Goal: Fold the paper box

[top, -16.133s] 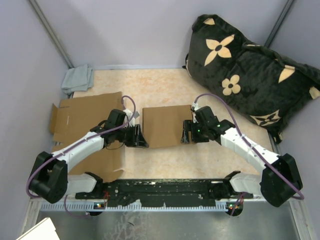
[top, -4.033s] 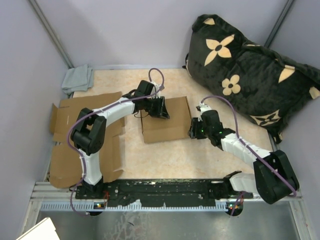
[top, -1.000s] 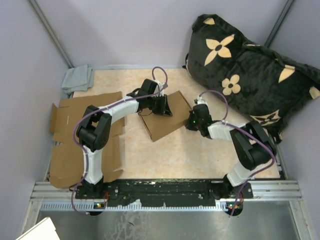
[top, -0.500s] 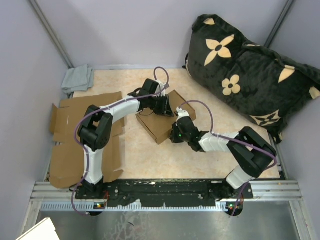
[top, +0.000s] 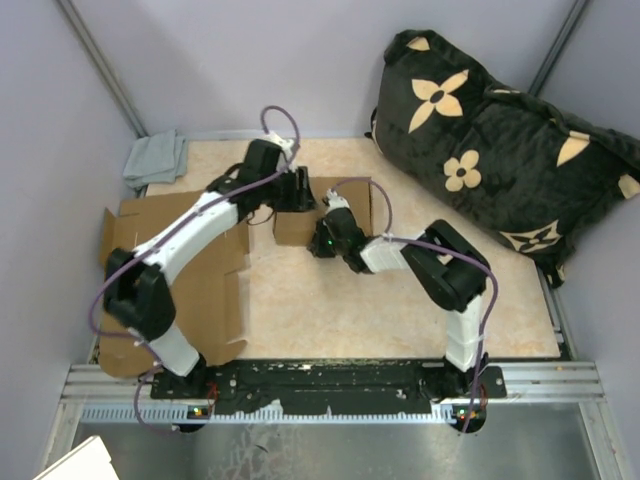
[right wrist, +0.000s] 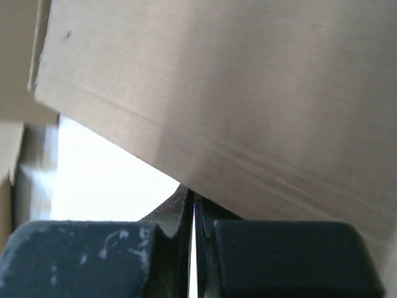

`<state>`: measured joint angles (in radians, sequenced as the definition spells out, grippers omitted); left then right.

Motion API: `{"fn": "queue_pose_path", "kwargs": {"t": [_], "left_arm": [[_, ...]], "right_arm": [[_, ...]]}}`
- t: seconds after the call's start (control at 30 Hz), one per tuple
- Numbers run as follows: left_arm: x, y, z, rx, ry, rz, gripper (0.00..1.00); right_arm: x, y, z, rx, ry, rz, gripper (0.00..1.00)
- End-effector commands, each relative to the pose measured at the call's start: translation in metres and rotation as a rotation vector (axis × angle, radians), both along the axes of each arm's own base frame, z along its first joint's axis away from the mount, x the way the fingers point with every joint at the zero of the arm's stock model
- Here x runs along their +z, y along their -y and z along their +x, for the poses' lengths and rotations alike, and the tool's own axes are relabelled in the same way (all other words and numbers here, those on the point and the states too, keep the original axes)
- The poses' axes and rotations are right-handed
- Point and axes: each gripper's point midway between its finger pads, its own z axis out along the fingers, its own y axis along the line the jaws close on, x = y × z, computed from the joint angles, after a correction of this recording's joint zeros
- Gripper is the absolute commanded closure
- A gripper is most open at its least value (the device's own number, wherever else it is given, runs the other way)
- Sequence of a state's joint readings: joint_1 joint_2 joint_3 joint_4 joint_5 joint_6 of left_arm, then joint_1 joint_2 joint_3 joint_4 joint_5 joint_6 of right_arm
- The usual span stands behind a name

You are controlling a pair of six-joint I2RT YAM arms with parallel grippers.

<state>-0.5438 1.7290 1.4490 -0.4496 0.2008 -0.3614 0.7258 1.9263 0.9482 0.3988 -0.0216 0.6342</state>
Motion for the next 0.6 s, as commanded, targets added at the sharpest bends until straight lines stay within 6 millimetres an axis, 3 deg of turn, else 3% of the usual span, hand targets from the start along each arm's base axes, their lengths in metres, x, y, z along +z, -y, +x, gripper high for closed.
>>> {"fn": "queue_pose_path", "kwargs": {"t": [0.0, 0.17, 0.37, 0.47, 0.57], "left_arm": [[0.034, -0.043, -0.019, 0.094, 0.1, 0.039, 0.41], [0.032, -0.081, -0.038, 0.182, 0.131, 0.058, 0.41], [0.02, -0.116, -0.042, 0.278, 0.096, 0.062, 0.41], [0.013, -0.125, -0.039, 0.309, 0.075, 0.075, 0.41], [0.005, -0.13, -0.038, 0.333, 0.05, 0.096, 0.4]], "right_arm": [[0.021, -0.01, 0.074, -0.095, 0.051, -0.015, 1.0], [0.025, 0.007, 0.149, -0.137, 0.056, -0.027, 1.0], [0.027, 0.028, 0.227, -0.138, 0.081, -0.072, 1.0], [0.029, 0.044, 0.244, -0.147, 0.079, -0.1, 1.0], [0.031, 0.053, 0.228, -0.137, 0.036, -0.077, 1.0]]}}
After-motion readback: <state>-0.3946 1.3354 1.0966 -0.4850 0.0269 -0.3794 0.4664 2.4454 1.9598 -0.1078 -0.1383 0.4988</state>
